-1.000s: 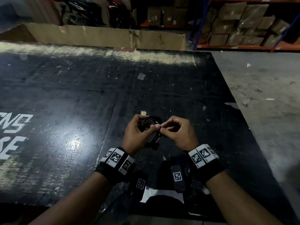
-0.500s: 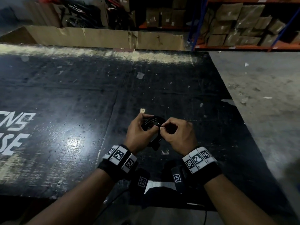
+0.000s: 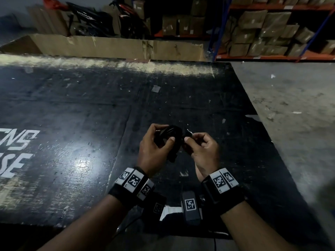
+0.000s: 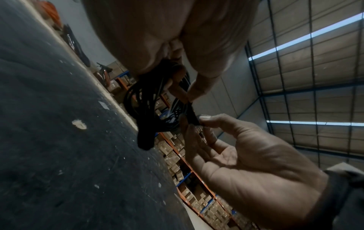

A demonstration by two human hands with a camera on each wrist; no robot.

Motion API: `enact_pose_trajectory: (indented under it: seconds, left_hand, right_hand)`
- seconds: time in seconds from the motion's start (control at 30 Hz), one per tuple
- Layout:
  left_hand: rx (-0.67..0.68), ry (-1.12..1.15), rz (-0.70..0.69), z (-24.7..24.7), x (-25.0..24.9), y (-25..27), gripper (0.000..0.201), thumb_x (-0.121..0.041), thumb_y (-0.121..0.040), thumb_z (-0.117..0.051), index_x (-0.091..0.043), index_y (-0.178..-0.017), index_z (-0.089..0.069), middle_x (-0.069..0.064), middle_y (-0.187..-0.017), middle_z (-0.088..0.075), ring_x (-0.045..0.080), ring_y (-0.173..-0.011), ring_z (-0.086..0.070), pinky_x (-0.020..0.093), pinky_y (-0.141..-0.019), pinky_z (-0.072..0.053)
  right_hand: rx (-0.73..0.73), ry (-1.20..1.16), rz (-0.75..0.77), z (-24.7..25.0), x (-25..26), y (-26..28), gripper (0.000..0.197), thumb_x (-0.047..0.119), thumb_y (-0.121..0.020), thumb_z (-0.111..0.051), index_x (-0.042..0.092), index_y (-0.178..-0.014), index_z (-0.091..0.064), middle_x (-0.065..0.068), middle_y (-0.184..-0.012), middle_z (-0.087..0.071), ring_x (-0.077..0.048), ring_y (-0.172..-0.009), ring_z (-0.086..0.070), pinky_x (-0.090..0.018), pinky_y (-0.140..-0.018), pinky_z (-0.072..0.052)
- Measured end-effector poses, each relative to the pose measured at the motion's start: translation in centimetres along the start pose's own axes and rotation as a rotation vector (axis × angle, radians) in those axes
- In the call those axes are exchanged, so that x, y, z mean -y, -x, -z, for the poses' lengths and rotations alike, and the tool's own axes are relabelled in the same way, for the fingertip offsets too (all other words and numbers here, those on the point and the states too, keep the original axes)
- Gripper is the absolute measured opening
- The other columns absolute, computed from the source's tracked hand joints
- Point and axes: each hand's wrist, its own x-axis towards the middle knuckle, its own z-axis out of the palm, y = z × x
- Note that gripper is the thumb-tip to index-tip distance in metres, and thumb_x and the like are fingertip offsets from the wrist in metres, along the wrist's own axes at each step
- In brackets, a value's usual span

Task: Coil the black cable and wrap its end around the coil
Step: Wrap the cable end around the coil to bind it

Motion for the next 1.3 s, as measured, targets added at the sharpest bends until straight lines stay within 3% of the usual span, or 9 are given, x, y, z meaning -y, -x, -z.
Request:
enact_pose_trajectory:
  seconds: [0.1,0.2,0.33,0.53,0.63,0.87,1.03,1.2,1.3]
  left_hand:
    - [0.001,0.052,-0.014,-0.1,-0.4,0.2,0.02,-0.039,-0.098,-0.061,-0.026,-0.112,-0.066,-0.003,-0.099,-0.076,0.01,-0.088,-0.072,0.033,-0.073,-0.057]
    - [-0.023,0.054,-0.052,0.0,-0.3,0.1,0.022,-0.032,-0.106,-0.048,-0.022,-0.113,-0.066,0.0,-0.089,-0.074,0.006,-0.073,-0.063,0.03,-0.069,-0.047]
    - [-0.058,0.001,-0.11,0.2,-0.5,-0.2,0.02,-0.027,-0.108,-0.049,-0.019,-0.115,-0.066,-0.004,-0.088,-0.071,0.008,-0.08,-0.067,0.029,-0.073,-0.052]
    - [-0.037,-0.049,-0.201,-0.3,-1.3,0.4,0.017,-0.021,-0.108,-0.052,-0.017,-0.116,-0.066,-0.003,-0.101,-0.076,0.01,-0.092,-0.074,0.021,-0.076,-0.057]
    - [-0.026,-0.041,-0.242,-0.6,-1.5,0.7,0.018,-0.02,-0.107,-0.053,-0.012,-0.114,-0.068,-0.001,-0.106,-0.075,0.009,-0.098,-0.073,0.014,-0.08,-0.053]
    - [-0.036,-0.123,-0.339,-0.8,-1.1,0.9,0.017,-0.017,-0.102,-0.063,-0.013,-0.111,-0.077,0.003,-0.101,-0.066,0.012,-0.091,-0.07,0.02,-0.078,-0.057]
    - [-0.041,-0.079,-0.34,-0.9,-0.9,1.4,0.016,-0.016,-0.099,-0.068,-0.014,-0.11,-0.079,0.002,-0.104,-0.063,0.015,-0.097,-0.069,0.02,-0.081,-0.056]
    - [-0.044,0.069,-0.257,-0.8,-0.4,1.0,0.021,-0.028,-0.098,-0.067,-0.019,-0.112,-0.08,0.004,-0.1,-0.064,0.028,-0.087,-0.07,0.055,-0.068,-0.062]
    - [-0.011,0.115,-0.241,-0.5,-0.6,1.1,0.016,-0.016,-0.097,-0.07,-0.017,-0.11,-0.08,0.002,-0.1,-0.067,0.026,-0.087,-0.072,0.052,-0.07,-0.063]
  right_hand:
    - [-0.007,-0.094,-0.011,0.0,0.5,-0.3,0.014,0.0,-0.087,-0.071,0.012,-0.084,-0.067,-0.013,-0.085,-0.07,-0.028,-0.082,-0.069,-0.029,-0.067,-0.058]
    - [0.045,-0.049,0.006,0.4,1.1,-0.1,0.008,0.003,-0.088,-0.072,0.011,-0.09,-0.071,-0.013,-0.09,-0.075,-0.025,-0.081,-0.072,-0.025,-0.064,-0.058]
    - [0.111,-0.01,-0.056,0.7,0.7,0.6,0.016,0.001,-0.086,-0.074,0.007,-0.1,-0.074,-0.011,-0.09,-0.079,-0.015,-0.076,-0.074,-0.02,-0.06,-0.056]
    - [0.057,-0.052,-0.245,-0.3,0.3,1.1,0.01,0.003,-0.084,-0.072,0.011,-0.079,-0.068,-0.011,-0.075,-0.072,-0.022,-0.066,-0.066,-0.031,-0.061,-0.052]
    - [0.058,-0.125,-0.317,-0.6,0.3,1.1,0.006,0.007,-0.085,-0.07,0.01,-0.08,-0.068,-0.013,-0.075,-0.069,-0.023,-0.067,-0.063,-0.032,-0.06,-0.047]
    - [-0.013,-0.197,-0.389,-1.1,0.2,0.9,0.011,0.006,-0.083,-0.074,0.005,-0.094,-0.071,-0.015,-0.083,-0.074,-0.026,-0.078,-0.069,-0.034,-0.069,-0.053]
    - [-0.024,-0.32,-0.432,-1.2,0.1,1.0,0.009,0.001,-0.089,-0.065,0.006,-0.096,-0.065,-0.016,-0.089,-0.073,-0.029,-0.087,-0.069,-0.037,-0.072,-0.054]
    - [0.028,-0.458,-0.47,-1.0,0.0,1.3,0.027,0.0,-0.089,-0.062,0.006,-0.115,-0.062,-0.022,-0.109,-0.071,-0.028,-0.09,-0.071,-0.032,-0.068,-0.057]
    - [0.029,-0.477,-0.477,-0.8,0.1,1.4,0.035,0.001,-0.09,-0.063,-0.003,-0.124,-0.062,-0.023,-0.114,-0.073,-0.025,-0.089,-0.073,-0.029,-0.067,-0.058]
